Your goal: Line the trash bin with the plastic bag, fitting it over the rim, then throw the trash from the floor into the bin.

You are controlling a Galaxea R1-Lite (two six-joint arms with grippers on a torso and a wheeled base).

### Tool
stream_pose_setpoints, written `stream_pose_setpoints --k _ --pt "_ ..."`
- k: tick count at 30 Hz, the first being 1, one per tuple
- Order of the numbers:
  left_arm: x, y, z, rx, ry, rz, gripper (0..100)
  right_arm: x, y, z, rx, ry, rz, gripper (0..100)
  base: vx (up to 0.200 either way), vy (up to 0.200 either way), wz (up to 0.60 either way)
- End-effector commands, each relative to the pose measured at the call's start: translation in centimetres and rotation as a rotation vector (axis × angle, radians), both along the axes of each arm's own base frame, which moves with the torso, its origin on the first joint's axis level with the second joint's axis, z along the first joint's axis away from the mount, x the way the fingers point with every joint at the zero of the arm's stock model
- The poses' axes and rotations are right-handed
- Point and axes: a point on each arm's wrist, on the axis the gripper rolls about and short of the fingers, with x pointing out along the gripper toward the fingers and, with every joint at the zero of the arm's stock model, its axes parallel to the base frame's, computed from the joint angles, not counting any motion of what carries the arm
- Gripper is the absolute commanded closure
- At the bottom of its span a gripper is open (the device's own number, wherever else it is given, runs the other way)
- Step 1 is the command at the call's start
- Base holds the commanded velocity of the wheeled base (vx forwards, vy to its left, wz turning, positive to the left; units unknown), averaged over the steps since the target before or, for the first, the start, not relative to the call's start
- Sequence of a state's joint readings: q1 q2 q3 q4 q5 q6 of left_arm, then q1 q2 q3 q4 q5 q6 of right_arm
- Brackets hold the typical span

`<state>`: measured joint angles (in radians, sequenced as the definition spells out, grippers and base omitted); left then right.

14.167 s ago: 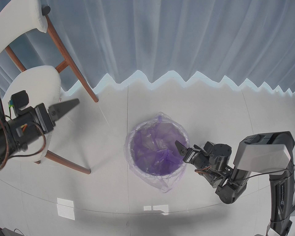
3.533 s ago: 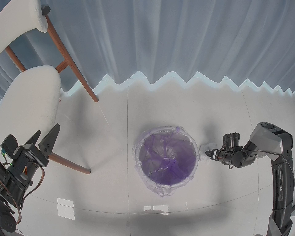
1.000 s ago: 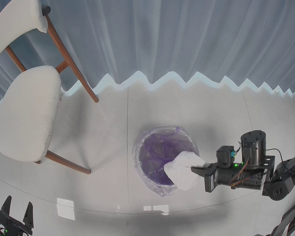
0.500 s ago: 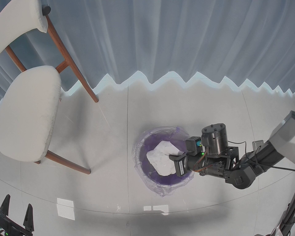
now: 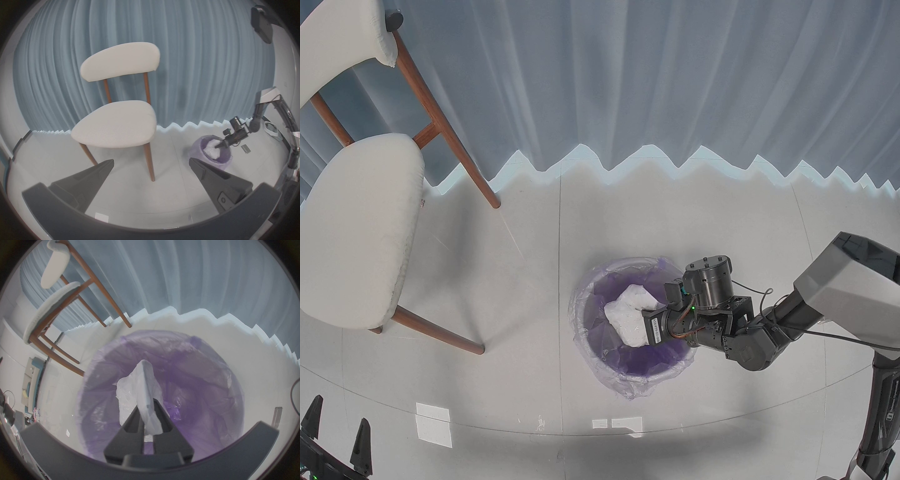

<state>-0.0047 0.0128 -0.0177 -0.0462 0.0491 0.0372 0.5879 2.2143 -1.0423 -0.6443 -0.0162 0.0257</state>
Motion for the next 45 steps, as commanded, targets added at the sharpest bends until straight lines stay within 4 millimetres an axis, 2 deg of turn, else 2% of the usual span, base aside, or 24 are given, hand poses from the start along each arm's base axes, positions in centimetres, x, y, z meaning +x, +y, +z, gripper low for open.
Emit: stream_pose_setpoints --k 1,2,3,7,10,13,14,17,18,21,23,24,26,28,29,31,33,35,36,39,42,43,44,45 --pt "0.1 -0.1 -0.5 0.033 0.012 -0.052 0 2.1 -0.6 -3.0 -0.039 0.041 -0.060 100 0.000 0.000 0.00" --pt "0.1 -0.1 -0.5 0.026 0.012 -0.049 0 2.2 -0.8 -3.3 -0.047 0.048 -0.068 100 0.000 0.000 0.00" --pt "0.1 -0.1 -0.5 0.023 0.010 -0.045 0 2.3 -0.9 -3.6 -0.052 0.054 -0.073 0 0.000 0.000 0.00" --pt "0.1 0.0 -0.5 -0.014 0.008 -0.010 0 2.6 -1.0 -3.9 -0.049 0.060 -0.082 0 0.000 0.000 0.00" --pt "0.1 0.1 -0.5 -0.067 0.002 0.046 0 2.7 -0.9 -3.3 -0.027 0.049 -0.101 0 0.000 0.000 0.00" --pt "0.0 0.4 -0.5 -0.098 -0.005 0.161 0 2.4 -0.8 -1.7 -0.007 0.021 -0.111 0 0.000 0.000 0.00" --pt "0.0 0.5 -0.5 -0.102 -0.008 0.218 0 2.1 -0.8 -0.3 0.012 -0.004 -0.114 0 0.000 0.000 0.00" --pt "0.0 0.4 -0.5 -0.094 -0.005 0.172 0 1.1 -1.4 2.9 0.048 -0.059 -0.115 0 0.000 0.000 0.00" --pt "0.0 0.4 -0.5 -0.094 -0.005 0.164 0 1.0 -1.5 3.1 0.050 -0.062 -0.115 0 0.000 0.000 0.00" --pt "0.1 0.1 -0.5 -0.088 0.007 0.044 0 -1.4 -3.1 7.4 0.095 -0.127 -0.118 0 0.000 0.000 0.00" --pt "0.1 0.0 -0.6 -0.079 0.014 0.001 0 -2.4 -3.9 8.7 0.108 -0.146 -0.126 0 0.000 0.000 0.00" --pt "0.1 -0.1 -0.8 -0.043 0.035 -0.041 0 -3.8 -5.1 10.0 0.121 -0.165 -0.132 0 0.000 0.000 0.00" --pt "0.1 -0.1 -1.0 -0.020 0.055 -0.053 0 -5.9 -7.2 11.0 0.127 -0.177 -0.158 0 0.000 0.000 0.00" --pt "0.1 -0.1 -0.9 -0.036 0.047 -0.049 0 -8.8 -10.5 12.1 0.131 -0.198 -0.208 0 0.000 0.000 0.00" --pt "0.1 -0.1 -0.9 -0.037 0.047 -0.047 0 -9.5 -11.4 12.4 0.135 -0.210 -0.229 0 0.000 0.000 0.00" --pt "0.1 -0.1 -0.9 -0.036 0.049 -0.045 0 -12.3 -14.8 13.3 0.147 -0.250 -0.308 0 0.000 0.000 0.00" --pt "0.1 -0.1 -0.9 -0.034 0.052 -0.047 0 -16.1 -18.0 13.6 0.164 -0.306 -0.396 0 0.000 0.000 0.00" --pt "0.1 -0.1 -0.9 -0.033 0.050 -0.048 0 -19.6 -19.9 12.9 0.171 -0.336 -0.465 0 0.000 0.000 0.00" --pt "0.1 -0.1 -0.9 -0.033 0.050 -0.048 0 -22.2 -20.9 11.9 0.179 -0.361 -0.502 0 0.000 0.000 0.00" --pt "0.1 -0.1 -0.9 -0.033 0.050 -0.050 0 -27.8 -21.9 9.0 0.195 -0.446 -0.526 0 0.000 0.000 0.00" --pt "0.1 -0.1 -0.9 -0.031 0.050 -0.050 0 -31.7 -22.4 6.6 0.160 -0.524 -0.520 0 0.000 0.000 0.00" --pt "0.1 -0.1 -0.9 -0.031 0.050 -0.050 0 -31.7 -22.4 6.6 0.160 -0.524 -0.520 0 0.000 0.000 0.00" --pt "0.1 -0.1 -0.9 -0.031 0.050 -0.050 0 -34.5 -22.8 3.9 0.092 -0.513 -0.535 0 0.000 0.000 0.00" --pt "0.1 -0.1 -0.9 -0.031 0.052 -0.050 0 -35.5 -23.0 2.5 0.060 -0.505 -0.543 0 0.000 0.000 0.00"
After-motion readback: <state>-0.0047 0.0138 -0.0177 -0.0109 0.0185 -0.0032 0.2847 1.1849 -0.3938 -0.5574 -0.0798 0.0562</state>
